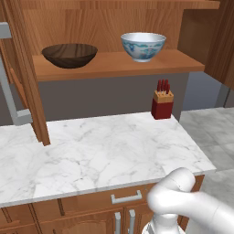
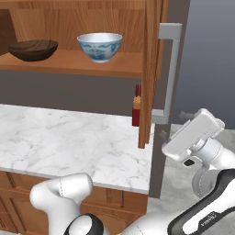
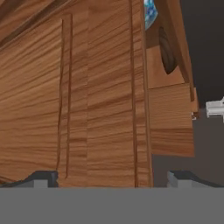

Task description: Open the cabinet. Pick the bowls from the counter and place them in the cabinet. Then close the cabinet.

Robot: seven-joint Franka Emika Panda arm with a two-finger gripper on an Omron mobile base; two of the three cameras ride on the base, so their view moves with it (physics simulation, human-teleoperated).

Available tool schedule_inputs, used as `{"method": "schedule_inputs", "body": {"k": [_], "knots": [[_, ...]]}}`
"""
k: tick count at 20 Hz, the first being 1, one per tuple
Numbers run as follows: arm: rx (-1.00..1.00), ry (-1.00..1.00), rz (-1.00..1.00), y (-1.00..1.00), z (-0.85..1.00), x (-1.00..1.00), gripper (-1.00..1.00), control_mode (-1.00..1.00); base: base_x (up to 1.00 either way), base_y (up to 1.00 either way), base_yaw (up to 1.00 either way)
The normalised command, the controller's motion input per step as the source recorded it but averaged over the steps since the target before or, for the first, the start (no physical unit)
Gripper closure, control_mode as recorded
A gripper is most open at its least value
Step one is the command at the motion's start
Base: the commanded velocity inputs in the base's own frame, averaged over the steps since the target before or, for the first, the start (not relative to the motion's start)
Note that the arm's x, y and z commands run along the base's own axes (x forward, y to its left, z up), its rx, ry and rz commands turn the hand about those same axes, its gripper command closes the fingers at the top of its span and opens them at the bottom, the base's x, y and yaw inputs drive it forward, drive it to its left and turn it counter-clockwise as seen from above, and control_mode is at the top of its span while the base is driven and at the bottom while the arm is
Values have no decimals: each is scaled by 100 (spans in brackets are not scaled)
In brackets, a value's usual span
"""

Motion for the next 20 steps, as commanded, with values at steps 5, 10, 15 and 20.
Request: {"method": "schedule_inputs", "body": {"k": [5, 10, 15, 20], "knots": [[-6, 15, -5, 0, -1, 30, -100, -100, 0, 0, 0], [-6, 17, -1, 0, 0, 26, -100, -100, 0, 0, 0], [-9, 7, 0, 18, 0, 9, -100, -100, 0, 0, 0], [-5, 1, -1, 57, -1, 0, -100, -100, 0, 0, 0]]}}
